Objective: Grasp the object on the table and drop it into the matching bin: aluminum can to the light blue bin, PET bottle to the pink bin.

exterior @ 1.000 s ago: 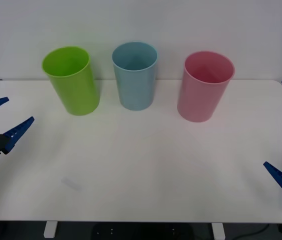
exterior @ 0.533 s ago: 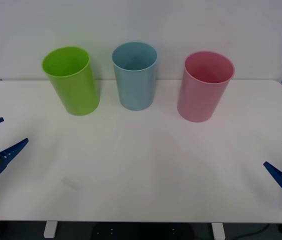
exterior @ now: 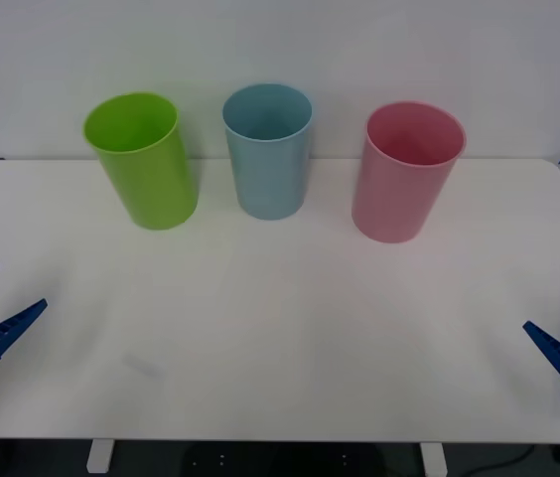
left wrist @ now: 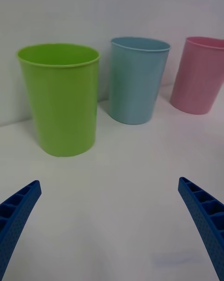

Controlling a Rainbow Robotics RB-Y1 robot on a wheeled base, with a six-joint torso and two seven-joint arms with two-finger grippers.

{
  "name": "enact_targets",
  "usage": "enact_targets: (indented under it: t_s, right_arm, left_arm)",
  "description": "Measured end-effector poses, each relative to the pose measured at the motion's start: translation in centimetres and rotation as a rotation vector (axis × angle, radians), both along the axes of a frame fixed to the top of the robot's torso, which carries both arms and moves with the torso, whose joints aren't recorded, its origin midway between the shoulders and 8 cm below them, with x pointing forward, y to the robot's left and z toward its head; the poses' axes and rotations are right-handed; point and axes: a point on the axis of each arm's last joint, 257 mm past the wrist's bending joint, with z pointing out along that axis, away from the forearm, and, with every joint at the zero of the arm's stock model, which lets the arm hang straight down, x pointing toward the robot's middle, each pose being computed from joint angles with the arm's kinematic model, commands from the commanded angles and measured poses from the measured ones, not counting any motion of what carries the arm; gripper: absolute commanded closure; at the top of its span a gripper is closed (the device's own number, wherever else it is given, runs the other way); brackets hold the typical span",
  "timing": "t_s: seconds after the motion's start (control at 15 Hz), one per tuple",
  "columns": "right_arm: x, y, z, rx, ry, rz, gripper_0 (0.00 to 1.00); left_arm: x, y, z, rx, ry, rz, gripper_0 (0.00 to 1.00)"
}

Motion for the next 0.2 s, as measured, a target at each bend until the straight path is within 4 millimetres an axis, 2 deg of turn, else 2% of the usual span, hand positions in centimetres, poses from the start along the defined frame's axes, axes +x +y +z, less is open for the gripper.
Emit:
enact_targets:
  t_s: [0.2]
  right_arm:
    - [0.0, 0.0, 0.0, 0.0, 0.0, 0.0, 0.0]
  left_arm:
    - [-0.1, -0.28, -0.34, -0.003, 0.009, -0.006, 0.0]
